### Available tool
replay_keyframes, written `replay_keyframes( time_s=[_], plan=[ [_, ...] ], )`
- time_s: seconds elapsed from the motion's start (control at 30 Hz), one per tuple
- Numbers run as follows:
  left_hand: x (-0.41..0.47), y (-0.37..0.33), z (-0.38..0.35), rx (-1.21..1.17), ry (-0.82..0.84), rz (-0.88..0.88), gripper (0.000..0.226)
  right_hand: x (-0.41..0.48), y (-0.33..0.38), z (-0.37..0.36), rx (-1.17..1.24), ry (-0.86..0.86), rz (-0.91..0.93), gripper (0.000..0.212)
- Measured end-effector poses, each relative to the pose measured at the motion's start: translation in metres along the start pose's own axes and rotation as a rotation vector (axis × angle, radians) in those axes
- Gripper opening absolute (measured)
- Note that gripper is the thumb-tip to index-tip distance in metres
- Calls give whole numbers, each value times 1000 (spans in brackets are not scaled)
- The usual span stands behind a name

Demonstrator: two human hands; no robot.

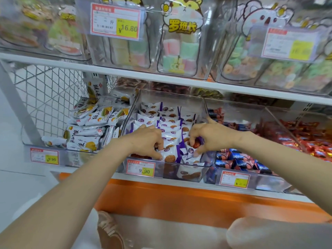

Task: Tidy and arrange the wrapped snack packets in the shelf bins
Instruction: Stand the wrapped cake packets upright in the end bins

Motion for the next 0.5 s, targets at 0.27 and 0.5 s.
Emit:
replay_keyframes(
  time_s=[0.27,0.5],
  plan=[
    [6,-6,4,55,-175,-7,31,36,14,6,324,-191,-80,29],
    [3,6,10,19,-279,25,24,34,29,2,373,-54,-94,31]
  ],
)
Point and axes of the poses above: each hand's wrist, its own x-axis towards the middle knuckle, its own z-axis out of the back of the hand, y = z × x, the point moved 3 cm from there along x, towards the middle knuckle, and after that the axes turned 6 degrees about -y, right-handed, at the moved point
